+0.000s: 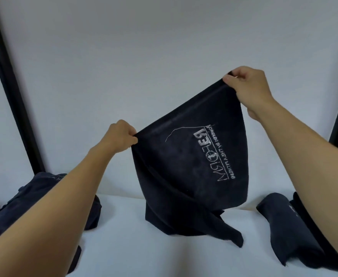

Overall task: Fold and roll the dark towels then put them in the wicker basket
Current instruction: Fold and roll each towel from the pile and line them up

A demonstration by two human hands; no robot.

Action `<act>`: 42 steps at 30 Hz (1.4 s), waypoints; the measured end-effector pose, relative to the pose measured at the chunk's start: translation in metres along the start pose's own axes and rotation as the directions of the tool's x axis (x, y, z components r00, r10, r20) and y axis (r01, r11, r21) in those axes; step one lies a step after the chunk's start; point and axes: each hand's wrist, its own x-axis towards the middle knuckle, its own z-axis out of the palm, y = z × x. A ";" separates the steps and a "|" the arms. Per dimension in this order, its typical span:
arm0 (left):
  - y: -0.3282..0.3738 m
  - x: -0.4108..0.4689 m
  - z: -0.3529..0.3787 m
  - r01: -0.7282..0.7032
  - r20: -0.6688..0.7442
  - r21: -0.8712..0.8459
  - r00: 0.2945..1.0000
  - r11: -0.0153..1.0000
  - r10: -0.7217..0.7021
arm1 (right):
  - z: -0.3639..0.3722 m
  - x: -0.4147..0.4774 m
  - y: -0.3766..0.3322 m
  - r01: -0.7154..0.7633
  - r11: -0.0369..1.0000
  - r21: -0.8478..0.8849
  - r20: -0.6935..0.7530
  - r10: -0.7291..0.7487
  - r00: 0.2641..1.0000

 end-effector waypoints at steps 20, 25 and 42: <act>0.105 0.034 -0.038 -0.322 -0.358 -0.533 0.924 0.783 0.136 | 0.030 -0.071 0.038 -0.509 0.846 0.162 0.641 0.301 0.706; 0.072 0.050 -0.071 -0.277 -0.412 -0.616 0.911 0.738 -0.002 | -0.010 -0.045 0.057 -0.514 0.847 0.138 0.536 0.372 0.758; 0.133 0.128 -0.177 -0.490 -0.552 -0.760 0.833 0.428 -0.026 | -0.044 0.161 -0.095 0.098 0.993 0.060 -0.150 -0.088 0.985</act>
